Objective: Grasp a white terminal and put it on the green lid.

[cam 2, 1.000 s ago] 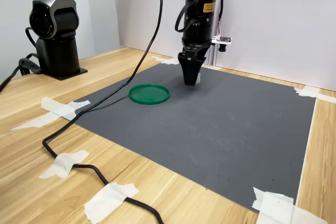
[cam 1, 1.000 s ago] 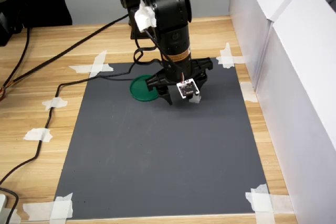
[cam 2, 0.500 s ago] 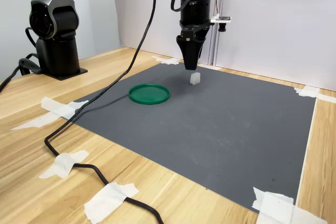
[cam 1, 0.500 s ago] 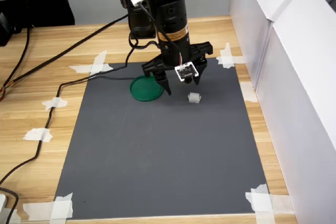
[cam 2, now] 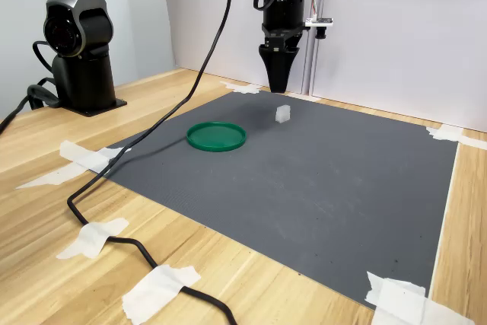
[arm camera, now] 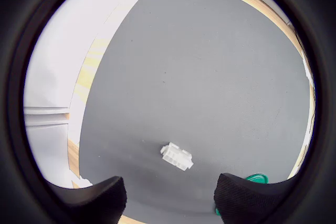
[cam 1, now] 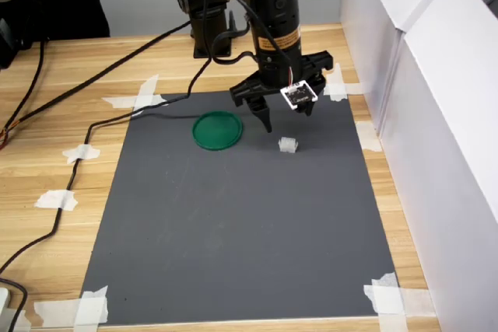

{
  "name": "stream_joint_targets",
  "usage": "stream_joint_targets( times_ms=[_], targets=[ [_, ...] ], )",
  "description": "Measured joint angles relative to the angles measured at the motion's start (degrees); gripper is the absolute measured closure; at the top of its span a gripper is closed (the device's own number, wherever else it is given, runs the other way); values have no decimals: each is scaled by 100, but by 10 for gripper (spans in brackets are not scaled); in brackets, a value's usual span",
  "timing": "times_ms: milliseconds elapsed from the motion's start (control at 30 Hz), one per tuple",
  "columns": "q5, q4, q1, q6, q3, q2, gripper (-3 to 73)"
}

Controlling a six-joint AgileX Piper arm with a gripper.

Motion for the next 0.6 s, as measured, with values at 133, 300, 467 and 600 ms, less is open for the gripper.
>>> stream_joint_targets(
  times_ms=[133,300,467,600],
  targets=[
    [-65,-6,-7,81,0,35,-14],
    [-225,-116,-7,122,0,399,-13],
    [-425,-157,-7,161,0,702,-12],
    [-461,-110,-7,161,-2,803,-8]
  ],
)
